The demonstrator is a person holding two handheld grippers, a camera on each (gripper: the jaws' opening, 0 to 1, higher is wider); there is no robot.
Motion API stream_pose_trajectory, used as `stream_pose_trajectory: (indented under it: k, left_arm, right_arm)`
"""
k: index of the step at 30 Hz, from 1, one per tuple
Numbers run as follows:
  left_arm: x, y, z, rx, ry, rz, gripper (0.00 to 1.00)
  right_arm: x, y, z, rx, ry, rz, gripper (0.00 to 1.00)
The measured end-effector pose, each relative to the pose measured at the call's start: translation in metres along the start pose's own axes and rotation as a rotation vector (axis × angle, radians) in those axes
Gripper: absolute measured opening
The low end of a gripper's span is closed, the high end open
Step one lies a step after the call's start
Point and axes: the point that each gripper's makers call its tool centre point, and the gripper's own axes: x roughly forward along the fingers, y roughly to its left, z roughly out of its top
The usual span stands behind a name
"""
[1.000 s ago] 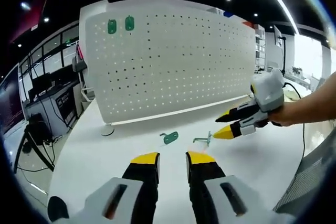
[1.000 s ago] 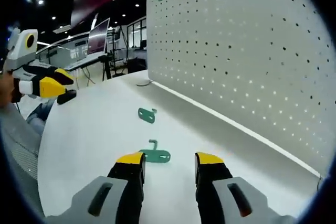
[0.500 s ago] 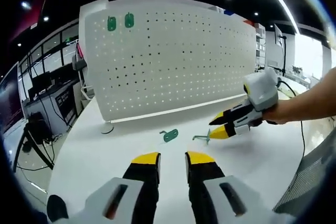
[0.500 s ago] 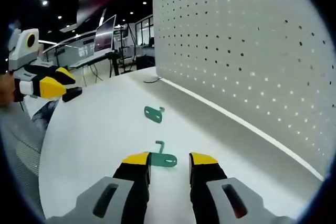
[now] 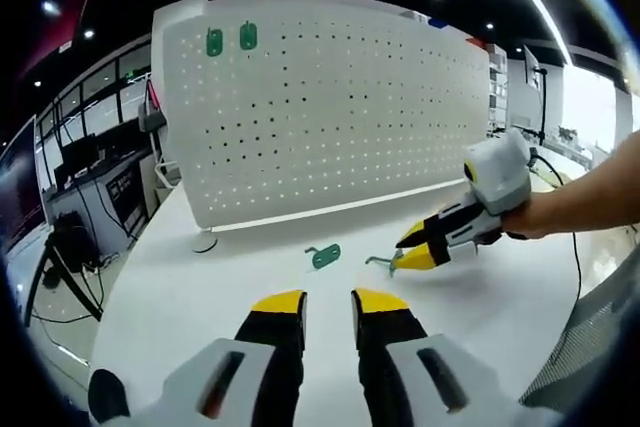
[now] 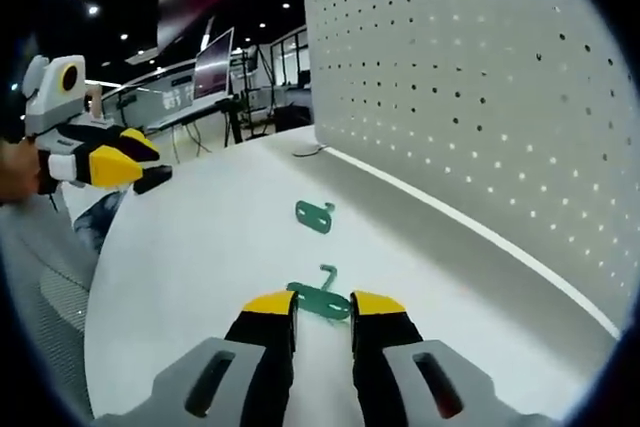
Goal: Insert the hook assembly into the mounting plate slot until the hook locks in place.
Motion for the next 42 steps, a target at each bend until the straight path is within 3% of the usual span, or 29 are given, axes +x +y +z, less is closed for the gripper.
stream_pose_trajectory:
  k: [18, 42]
  left_arm:
    - [0.001, -0.004, -0.001, 0.008, 0.005, -0.014, 0.18]
    - [0.001, -0.006, -0.002, 0.009, 0.009, -0.017, 0.18]
  right_arm:
    - [-0.008, 0.022, -0.005, -0.020, 0.006, 0.078, 0.07]
    - [-0.002, 0.029, -0.004, -0.089, -0.003, 0.071, 0.00]
